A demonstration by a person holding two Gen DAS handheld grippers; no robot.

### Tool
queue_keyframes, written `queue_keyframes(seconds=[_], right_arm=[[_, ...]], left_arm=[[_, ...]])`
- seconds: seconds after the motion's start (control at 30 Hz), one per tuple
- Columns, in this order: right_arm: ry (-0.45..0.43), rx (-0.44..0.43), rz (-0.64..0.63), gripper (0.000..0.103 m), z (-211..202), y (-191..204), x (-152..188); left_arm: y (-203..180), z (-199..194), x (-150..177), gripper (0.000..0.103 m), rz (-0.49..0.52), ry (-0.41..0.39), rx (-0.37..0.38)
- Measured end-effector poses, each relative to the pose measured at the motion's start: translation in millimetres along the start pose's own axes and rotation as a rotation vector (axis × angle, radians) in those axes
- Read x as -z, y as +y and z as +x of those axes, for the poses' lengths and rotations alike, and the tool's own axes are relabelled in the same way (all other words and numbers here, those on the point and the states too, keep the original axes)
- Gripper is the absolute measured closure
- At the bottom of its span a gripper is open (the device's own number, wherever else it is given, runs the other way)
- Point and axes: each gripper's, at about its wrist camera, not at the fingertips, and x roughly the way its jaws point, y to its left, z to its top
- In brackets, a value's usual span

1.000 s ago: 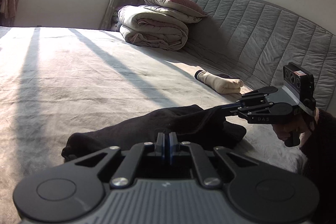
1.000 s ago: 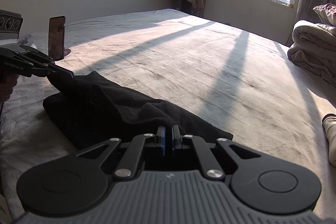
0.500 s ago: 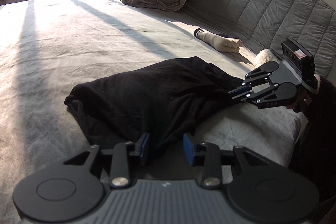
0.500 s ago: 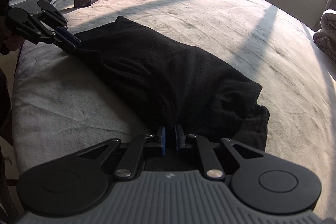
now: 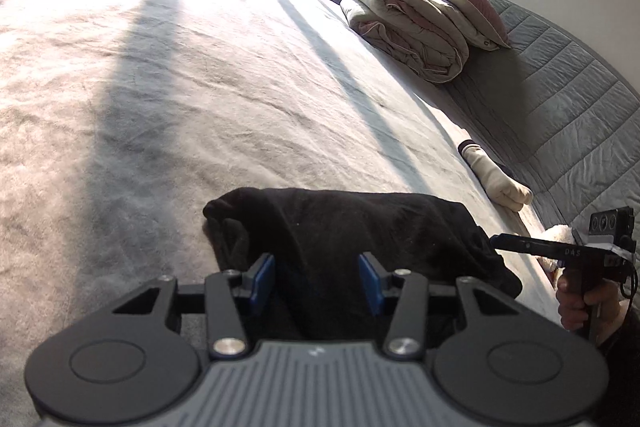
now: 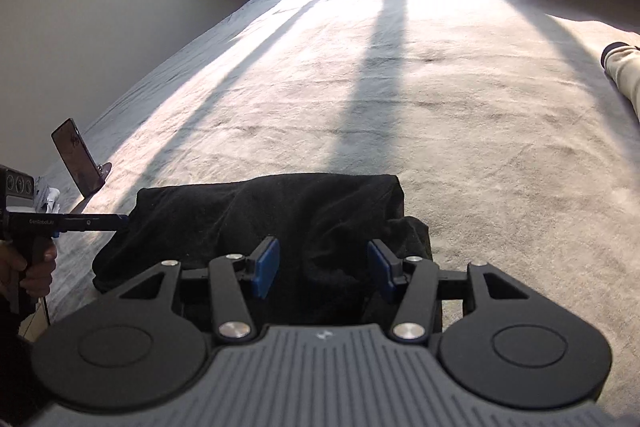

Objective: Fold clothes

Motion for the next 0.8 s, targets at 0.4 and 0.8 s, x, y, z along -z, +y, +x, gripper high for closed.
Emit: queue_keyframes(seconds=[0.4, 0.8], right_arm=[[-0.052, 0.011, 0.202, 0.097, 23, -26, -8], [-0.084, 0.121, 0.153, 0.086, 21, -25, -10]], left_arm=[[5, 3, -20, 0.099, -0.056, -0.114, -0.027], [2, 4, -30, 0.077, -0.043, -0.138, -0.202]])
